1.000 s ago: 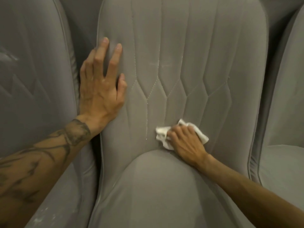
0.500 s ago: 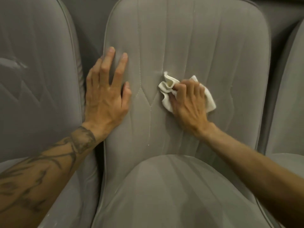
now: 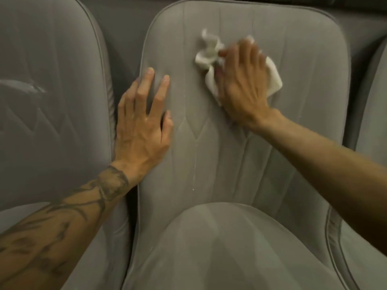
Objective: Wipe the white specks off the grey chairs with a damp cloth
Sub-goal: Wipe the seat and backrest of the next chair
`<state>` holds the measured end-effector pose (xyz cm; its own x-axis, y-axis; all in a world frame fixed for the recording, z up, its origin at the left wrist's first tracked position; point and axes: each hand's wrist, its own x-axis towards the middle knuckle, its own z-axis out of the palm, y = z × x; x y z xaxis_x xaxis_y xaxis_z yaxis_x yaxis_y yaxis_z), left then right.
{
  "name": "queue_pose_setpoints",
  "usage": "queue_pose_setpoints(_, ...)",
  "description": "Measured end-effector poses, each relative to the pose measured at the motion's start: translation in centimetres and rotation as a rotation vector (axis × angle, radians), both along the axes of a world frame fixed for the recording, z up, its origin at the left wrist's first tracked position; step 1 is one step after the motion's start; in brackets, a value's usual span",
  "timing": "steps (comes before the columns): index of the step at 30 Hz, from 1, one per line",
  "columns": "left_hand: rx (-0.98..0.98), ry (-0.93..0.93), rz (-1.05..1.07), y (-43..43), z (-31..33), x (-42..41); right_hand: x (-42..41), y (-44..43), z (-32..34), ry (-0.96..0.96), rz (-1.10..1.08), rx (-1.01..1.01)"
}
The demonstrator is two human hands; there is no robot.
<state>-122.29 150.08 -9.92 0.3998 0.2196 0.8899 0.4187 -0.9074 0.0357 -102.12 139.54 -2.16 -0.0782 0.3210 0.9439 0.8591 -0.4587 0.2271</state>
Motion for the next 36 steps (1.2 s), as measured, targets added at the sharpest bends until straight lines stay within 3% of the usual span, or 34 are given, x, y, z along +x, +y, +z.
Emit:
queue_pose_setpoints(3, 0.008, -0.002, 0.004, 0.1, 0.0, 0.0, -2.3, 1.9, -0.2, 0.200, -0.065, 0.261)
queue_pose_setpoints(6, 0.023, -0.004, 0.007, 0.2, -0.1, 0.0, -6.0, 1.5, -6.1, 0.232, 0.048, 0.038)
queue_pose_setpoints(8, 0.017, -0.004, 0.005, 0.2, -0.1, -0.1, -5.5, 0.4, -6.4, 0.144, 0.134, -0.122)
queue_pose_setpoints(11, 0.020, -0.004, 0.002, 0.3, -0.2, -0.1, -2.6, 0.9, -2.0, 0.076, 0.043, 0.015)
queue_pose_setpoints(14, 0.030, -0.013, 0.009, 0.5, -0.2, 0.1, -3.5, 2.5, -0.9, 0.288, -0.017, 0.261)
queue_pose_setpoints(17, 0.044, -0.020, 0.014, 0.6, -0.2, 0.1, -6.5, 2.1, -5.0, 0.310, 0.079, 0.047)
queue_pose_setpoints(20, 0.035, -0.015, 0.014, 0.4, -0.1, -0.1, -4.6, 0.2, -3.7, 0.063, 0.152, -0.181)
queue_pose_setpoints(22, 0.033, 0.003, 0.028, 0.4, -0.2, -0.1, -2.1, 0.8, 0.0, 0.025, 0.080, -0.062)
queue_pose_setpoints(26, 0.033, 0.030, 0.059, 0.4, 0.0, -0.1, -3.7, 3.5, 0.6, 0.276, 0.008, 0.278)
queue_pose_setpoints(31, 0.053, 0.088, 0.040, 0.5, 0.5, -1.1, -7.8, 1.9, -5.3, 0.291, 0.181, -0.070)
queue_pose_setpoints(36, 0.286, 0.250, 0.099, 3.2, 1.8, -3.7, -6.2, 4.2, 2.5, 0.246, 0.081, 0.091)
